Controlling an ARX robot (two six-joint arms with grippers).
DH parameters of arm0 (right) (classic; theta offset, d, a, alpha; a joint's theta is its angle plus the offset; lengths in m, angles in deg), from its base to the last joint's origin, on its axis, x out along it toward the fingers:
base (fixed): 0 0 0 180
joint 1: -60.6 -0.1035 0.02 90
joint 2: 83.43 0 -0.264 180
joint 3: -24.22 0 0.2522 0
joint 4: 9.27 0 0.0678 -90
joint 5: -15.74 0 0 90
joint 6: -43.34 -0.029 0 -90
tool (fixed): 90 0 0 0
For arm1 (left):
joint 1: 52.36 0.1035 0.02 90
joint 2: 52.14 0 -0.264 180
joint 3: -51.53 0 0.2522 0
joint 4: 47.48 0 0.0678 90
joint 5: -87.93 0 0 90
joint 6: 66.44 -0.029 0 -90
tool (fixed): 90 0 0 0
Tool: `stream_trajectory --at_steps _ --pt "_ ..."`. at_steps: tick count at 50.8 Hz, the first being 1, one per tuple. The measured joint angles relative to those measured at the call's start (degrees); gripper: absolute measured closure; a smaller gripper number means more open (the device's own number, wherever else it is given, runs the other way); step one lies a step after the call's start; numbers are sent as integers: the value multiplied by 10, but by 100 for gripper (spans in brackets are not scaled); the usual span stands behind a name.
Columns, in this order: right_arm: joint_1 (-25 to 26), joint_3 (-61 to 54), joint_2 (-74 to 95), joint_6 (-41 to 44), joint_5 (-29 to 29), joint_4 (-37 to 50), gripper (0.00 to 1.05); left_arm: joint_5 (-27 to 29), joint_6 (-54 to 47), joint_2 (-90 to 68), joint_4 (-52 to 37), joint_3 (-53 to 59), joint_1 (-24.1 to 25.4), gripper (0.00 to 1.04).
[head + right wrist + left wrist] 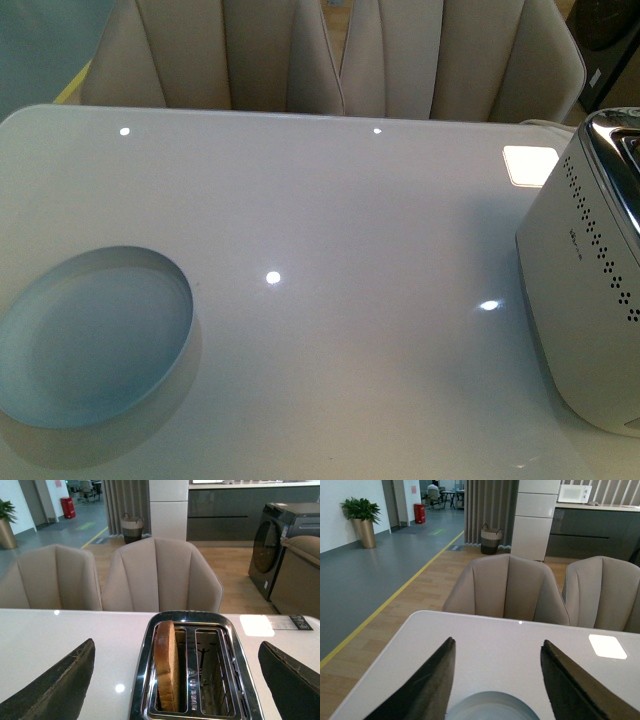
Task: Left arm holds plate, right arm toasts bread
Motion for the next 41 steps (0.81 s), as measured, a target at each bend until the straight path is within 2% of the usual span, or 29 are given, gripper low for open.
stream_trajectory --at_steps 9,41 --pt "0 0 0 0 0 0 9 0 0 0 0 0 0 7" --pt "0 0 0 0 0 0 9 0 -1 0 0 0 0 7"
